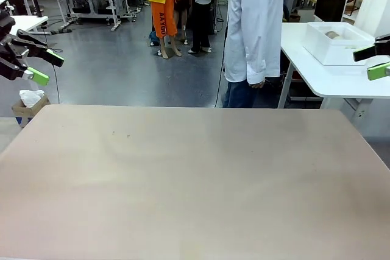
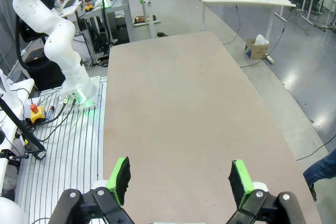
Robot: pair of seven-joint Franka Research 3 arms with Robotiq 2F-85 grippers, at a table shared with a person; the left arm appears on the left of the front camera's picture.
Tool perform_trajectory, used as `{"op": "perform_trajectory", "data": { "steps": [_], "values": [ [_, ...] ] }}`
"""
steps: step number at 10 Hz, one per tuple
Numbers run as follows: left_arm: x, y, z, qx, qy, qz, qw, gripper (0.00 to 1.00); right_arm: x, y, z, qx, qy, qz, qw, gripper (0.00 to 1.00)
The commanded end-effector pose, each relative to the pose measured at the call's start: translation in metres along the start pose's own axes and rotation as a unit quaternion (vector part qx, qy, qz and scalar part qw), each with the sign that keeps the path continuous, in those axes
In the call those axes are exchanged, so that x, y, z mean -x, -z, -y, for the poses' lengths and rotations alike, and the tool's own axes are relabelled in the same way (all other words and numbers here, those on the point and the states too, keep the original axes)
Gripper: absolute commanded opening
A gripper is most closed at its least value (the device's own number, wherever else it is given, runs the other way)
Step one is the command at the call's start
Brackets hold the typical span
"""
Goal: Stack the cups and store them in the basket.
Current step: Place the stack of Reusable plastic cups into the Pantry Basket.
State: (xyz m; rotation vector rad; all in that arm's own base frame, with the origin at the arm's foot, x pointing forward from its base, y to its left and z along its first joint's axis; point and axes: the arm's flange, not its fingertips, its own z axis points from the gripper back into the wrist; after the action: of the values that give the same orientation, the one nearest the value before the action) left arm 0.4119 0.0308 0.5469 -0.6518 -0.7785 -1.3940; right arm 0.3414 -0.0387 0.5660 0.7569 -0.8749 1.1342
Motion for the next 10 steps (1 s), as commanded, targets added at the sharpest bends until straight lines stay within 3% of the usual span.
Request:
{"op": "perform_trajectory", "data": {
  "steps": [1,10],
  "values": [
    [-0.0026,-0.0002,0.0012,0.001,-0.005,0.0,1.0,1.0,-0.003,0.0001,-0.0003,0.0,0.003,0.007,1.0,1.0],
    [-0.0026,-0.0002,0.0012,0.001,-0.005,0.0,1.0,1.0,-0.003,0.0001,-0.0003,0.0,0.003,0.007,1.0,1.0]
  ]
}}
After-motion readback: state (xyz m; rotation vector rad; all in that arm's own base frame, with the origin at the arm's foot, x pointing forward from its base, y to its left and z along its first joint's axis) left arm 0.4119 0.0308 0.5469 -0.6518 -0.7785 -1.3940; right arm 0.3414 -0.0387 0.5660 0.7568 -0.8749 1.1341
